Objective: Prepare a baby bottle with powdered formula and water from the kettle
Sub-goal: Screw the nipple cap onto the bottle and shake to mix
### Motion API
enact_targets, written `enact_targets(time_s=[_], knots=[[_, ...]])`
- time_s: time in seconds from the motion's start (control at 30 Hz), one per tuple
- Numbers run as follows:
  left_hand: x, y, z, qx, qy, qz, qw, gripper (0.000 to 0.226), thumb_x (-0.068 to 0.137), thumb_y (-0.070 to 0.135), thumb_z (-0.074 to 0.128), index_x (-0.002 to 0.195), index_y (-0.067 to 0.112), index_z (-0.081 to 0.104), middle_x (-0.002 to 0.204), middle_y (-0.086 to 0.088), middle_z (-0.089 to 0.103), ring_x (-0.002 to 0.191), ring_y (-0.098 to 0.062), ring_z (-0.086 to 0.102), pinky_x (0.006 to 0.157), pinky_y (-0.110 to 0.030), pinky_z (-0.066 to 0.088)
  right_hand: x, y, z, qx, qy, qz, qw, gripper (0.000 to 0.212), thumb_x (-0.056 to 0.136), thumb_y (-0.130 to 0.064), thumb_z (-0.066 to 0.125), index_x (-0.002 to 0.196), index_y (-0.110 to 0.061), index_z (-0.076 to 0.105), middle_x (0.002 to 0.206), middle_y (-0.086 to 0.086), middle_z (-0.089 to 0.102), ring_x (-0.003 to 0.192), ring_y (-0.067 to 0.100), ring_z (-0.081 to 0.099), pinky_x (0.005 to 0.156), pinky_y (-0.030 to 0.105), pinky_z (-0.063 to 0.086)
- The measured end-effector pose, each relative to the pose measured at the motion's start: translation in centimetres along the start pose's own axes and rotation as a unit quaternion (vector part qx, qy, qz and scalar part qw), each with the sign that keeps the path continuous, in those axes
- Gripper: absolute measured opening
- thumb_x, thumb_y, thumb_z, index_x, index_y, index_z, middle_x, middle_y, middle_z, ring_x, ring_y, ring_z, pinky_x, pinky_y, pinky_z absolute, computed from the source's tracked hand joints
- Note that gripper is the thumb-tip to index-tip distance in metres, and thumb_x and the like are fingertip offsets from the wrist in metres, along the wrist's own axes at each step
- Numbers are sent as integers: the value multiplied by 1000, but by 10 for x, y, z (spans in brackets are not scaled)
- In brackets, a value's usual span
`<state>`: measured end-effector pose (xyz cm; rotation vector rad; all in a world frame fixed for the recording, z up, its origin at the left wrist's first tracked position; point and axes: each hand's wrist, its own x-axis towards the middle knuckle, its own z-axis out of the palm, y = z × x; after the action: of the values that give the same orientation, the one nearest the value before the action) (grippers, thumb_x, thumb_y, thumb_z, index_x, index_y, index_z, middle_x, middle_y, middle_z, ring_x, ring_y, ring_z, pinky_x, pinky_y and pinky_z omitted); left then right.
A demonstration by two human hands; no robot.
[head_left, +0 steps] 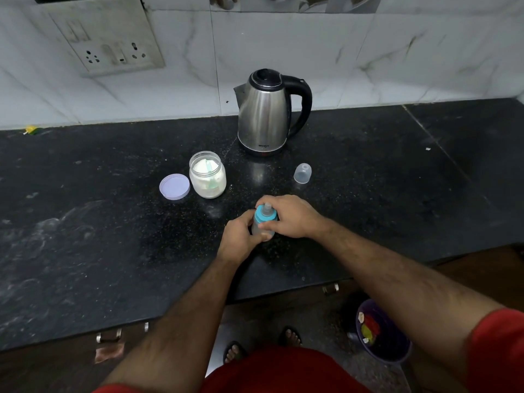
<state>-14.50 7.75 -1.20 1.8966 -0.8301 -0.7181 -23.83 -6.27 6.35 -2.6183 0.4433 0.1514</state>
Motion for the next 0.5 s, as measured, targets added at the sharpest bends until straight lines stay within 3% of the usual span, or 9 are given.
enact_targets(time_s=[0.1, 0.27, 0.5], knots=[[-1, -1, 2, 10, 6, 0, 1000, 51, 73, 26, 85, 119, 23, 64, 97, 11, 73, 91, -1, 66, 80, -22, 51, -4, -1, 10, 13, 43, 1, 999, 39, 84, -45, 67, 117, -26, 57, 106, -5, 68, 97, 17, 63, 83, 38, 51], [-3, 3, 4, 40, 19, 8, 999, 50, 74, 23, 84, 120, 23, 64, 90, 15, 68, 78, 4, 60, 69, -10, 41, -9, -4, 25, 43, 95, 23, 994, 38, 86, -44, 66, 117, -25, 57, 105, -3, 68, 95, 16, 62, 86, 38, 52], [-5, 1, 5, 66, 39, 20, 997, 44, 82, 27, 73, 124, 24, 63, 95, 5, 73, 89, -13, 67, 79, -33, 54, -12, -21, 46, 72, 214, 104, 969, 35, 86, -41, 68, 113, -20, 59, 99, 0, 68, 90, 19, 64, 80, 37, 53]])
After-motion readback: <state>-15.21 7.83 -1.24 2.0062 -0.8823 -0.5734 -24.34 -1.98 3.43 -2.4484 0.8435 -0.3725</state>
